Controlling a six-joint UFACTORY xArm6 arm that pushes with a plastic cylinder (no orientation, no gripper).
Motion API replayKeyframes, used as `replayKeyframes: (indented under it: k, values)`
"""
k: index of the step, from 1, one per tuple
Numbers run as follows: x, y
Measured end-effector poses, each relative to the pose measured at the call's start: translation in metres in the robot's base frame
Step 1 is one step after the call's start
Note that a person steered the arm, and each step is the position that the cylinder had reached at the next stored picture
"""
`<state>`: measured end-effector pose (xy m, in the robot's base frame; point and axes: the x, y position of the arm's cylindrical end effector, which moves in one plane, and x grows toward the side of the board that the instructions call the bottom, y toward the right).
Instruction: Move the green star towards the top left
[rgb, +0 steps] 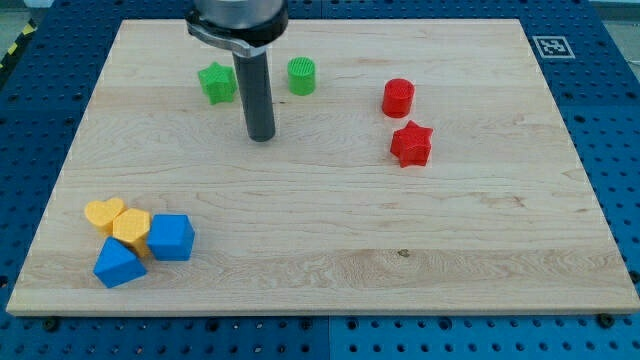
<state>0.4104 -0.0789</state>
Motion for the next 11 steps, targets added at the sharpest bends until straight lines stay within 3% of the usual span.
replayKeyframes:
  k: [4, 9, 11]
  values:
    - [-0.084, -0.064]
    - [-0.141, -0.090]
    - [-0.141, -0.074]
